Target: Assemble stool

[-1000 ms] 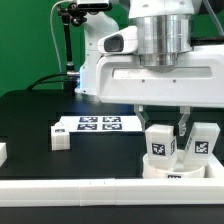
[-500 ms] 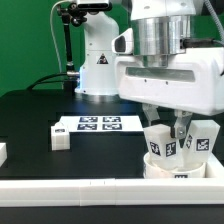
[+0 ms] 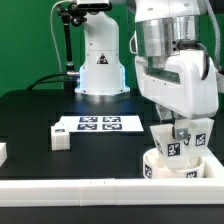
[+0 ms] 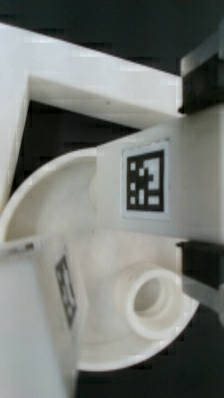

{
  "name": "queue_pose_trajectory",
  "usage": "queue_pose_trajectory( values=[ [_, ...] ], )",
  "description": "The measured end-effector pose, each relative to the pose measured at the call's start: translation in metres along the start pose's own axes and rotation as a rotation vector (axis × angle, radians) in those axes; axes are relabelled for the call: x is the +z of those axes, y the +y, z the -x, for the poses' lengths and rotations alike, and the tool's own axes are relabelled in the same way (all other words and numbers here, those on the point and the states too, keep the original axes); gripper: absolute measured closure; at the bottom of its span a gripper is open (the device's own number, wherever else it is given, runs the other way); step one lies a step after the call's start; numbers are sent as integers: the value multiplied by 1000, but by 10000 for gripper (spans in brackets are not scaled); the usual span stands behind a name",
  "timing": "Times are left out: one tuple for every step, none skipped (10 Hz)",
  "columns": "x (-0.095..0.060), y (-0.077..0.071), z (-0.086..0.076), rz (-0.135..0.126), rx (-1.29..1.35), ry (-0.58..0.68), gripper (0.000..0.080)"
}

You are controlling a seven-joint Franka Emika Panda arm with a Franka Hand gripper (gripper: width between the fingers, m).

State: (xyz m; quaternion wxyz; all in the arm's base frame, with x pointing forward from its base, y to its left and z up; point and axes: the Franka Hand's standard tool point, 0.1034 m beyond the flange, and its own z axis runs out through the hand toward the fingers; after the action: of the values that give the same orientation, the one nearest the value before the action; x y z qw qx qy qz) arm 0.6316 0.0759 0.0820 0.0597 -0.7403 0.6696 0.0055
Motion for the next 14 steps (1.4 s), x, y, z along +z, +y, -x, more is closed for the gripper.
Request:
queue_pose_trajectory(
  values=[
    [1,0,4,-2,96,-9,461],
    [1,-1,9,-3,176,-15,461],
    [2,0,13,-3,258,-26,461],
    [2,0,15,-4,331,-35,461],
    [2,0,17,-3,404,-43,461],
    [3,0,18,-2,461,-51,461],
    [3,0,21,2,571,-62,461],
    [3,0,21,4,605,-69,461],
    [3,0,21,5,611,-72,461],
    [3,0,21,7,618,-76,461],
    [3,0,21,6,614,-78,461],
    [3,0,22,6,599,-78,461],
    [2,0,22,3,585,-78,358],
    [-3,-2,23,-5,556,-82,228]
  ],
)
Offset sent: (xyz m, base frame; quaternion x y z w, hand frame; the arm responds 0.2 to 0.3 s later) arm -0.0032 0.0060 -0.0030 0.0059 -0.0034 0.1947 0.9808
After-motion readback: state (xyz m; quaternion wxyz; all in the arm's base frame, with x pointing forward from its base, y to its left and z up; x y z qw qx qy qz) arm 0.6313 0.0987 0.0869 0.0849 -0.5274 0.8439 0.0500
